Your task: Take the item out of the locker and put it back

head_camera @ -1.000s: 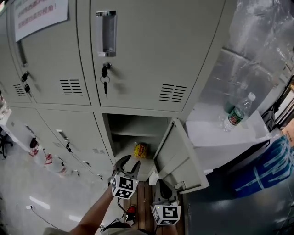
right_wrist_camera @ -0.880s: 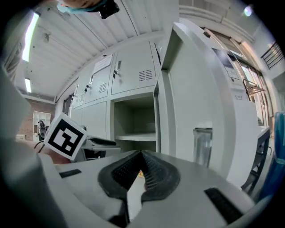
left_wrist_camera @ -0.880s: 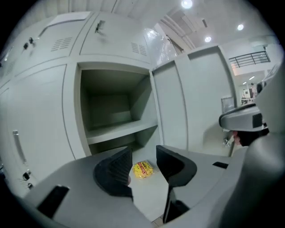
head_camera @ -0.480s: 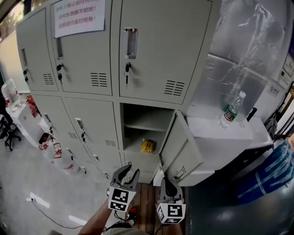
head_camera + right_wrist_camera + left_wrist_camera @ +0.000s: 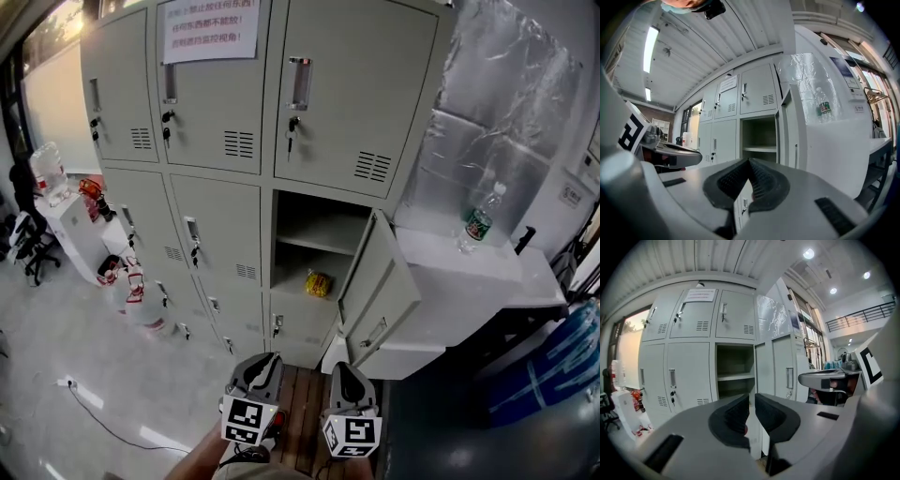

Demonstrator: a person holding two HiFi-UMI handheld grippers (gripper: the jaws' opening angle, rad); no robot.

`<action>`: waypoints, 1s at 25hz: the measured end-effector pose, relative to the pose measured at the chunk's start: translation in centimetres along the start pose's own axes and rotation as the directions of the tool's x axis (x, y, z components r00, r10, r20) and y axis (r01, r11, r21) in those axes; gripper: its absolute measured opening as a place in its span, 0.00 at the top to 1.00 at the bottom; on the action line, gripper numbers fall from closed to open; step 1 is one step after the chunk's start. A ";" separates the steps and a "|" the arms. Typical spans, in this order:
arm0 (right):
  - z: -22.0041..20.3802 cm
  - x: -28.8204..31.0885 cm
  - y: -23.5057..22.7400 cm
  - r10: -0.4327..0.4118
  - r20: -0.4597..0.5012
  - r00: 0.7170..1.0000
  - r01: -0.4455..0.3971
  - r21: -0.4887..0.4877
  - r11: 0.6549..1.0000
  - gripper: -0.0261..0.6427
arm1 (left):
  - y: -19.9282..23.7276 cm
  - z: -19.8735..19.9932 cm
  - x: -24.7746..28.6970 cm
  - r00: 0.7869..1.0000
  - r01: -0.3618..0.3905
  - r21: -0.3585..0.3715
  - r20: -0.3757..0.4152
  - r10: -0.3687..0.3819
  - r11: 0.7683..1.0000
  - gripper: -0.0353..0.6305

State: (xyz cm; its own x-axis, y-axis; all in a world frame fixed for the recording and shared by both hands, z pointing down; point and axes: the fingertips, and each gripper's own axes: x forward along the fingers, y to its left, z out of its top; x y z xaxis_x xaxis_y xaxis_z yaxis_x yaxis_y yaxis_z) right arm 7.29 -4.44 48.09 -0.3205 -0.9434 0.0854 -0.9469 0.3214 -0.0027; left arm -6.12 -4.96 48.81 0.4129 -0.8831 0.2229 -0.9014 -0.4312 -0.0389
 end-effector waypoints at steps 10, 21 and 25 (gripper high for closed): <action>-0.8 -2.2 1.3 0.044 0.003 0.999 -0.044 0.003 0.999 0.94 | -1.0 -1.4 -3.1 0.999 -0.045 -0.003 -0.018 0.045 0.999 0.89; -0.5 -2.6 1.0 0.045 0.010 0.999 -0.045 -0.010 0.999 0.94 | -1.7 -1.0 -3.2 0.999 -0.044 0.024 -0.008 0.044 0.999 0.89; -0.5 -2.7 0.9 0.048 0.008 0.999 -0.048 -0.008 0.999 0.94 | -1.8 -0.8 -3.1 0.999 -0.042 0.032 -0.005 0.043 0.999 0.89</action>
State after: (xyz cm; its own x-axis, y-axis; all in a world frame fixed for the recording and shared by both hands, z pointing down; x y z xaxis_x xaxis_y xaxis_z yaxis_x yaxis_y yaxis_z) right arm 7.30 -1.57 48.40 -0.3653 -0.9276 0.0775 -0.9304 0.3665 0.0011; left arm -5.84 -1.28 48.95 0.3734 -0.8997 0.2262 -0.9134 -0.3991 -0.0796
